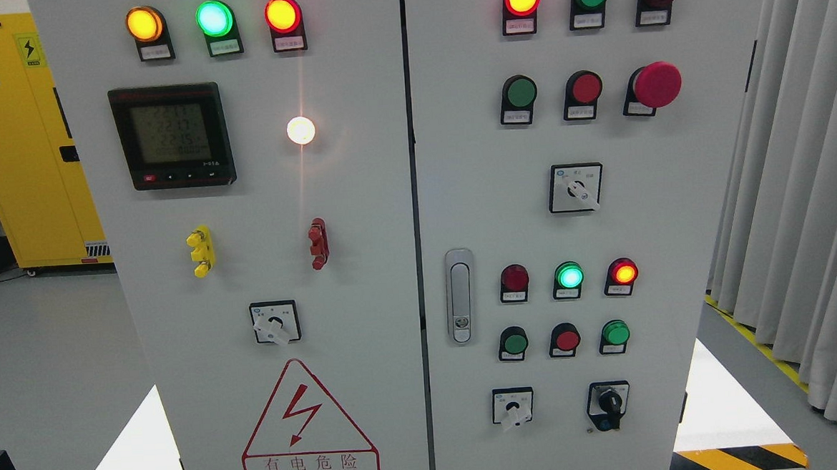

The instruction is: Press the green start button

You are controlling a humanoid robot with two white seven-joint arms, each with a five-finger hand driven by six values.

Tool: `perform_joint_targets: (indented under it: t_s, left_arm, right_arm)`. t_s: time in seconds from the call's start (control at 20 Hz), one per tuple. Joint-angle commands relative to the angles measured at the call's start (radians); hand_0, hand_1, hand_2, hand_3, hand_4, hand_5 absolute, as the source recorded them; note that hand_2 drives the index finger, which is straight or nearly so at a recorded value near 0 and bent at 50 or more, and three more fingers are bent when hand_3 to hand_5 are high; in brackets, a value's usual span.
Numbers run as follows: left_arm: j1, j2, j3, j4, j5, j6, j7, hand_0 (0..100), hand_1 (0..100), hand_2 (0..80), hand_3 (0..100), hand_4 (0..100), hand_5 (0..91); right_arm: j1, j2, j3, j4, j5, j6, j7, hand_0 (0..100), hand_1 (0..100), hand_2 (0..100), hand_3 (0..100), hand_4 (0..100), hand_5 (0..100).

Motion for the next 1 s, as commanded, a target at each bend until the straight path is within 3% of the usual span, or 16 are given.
perform_joint_targets:
  t_s: [0.0, 0.95]
  left_arm:
    - [0.0, 0.0, 0.0, 0.0, 0.0, 0.0, 0.0, 12, 56, 0.0, 0, 0, 0.0]
    - [0.0, 0.0, 0.0, 0.0, 0.0, 0.0, 0.0, 12, 56, 0.0, 0, 0, 0.0]
  right_arm:
    - [0.0, 0.0, 0.0, 0.001, 0.0, -0.001, 0.0, 38, 61, 0, 0, 0, 0]
    - [0.0, 0.0, 0.0, -0.002, 0.0, -0.001, 0.0, 38, 61, 0, 0, 0, 0]
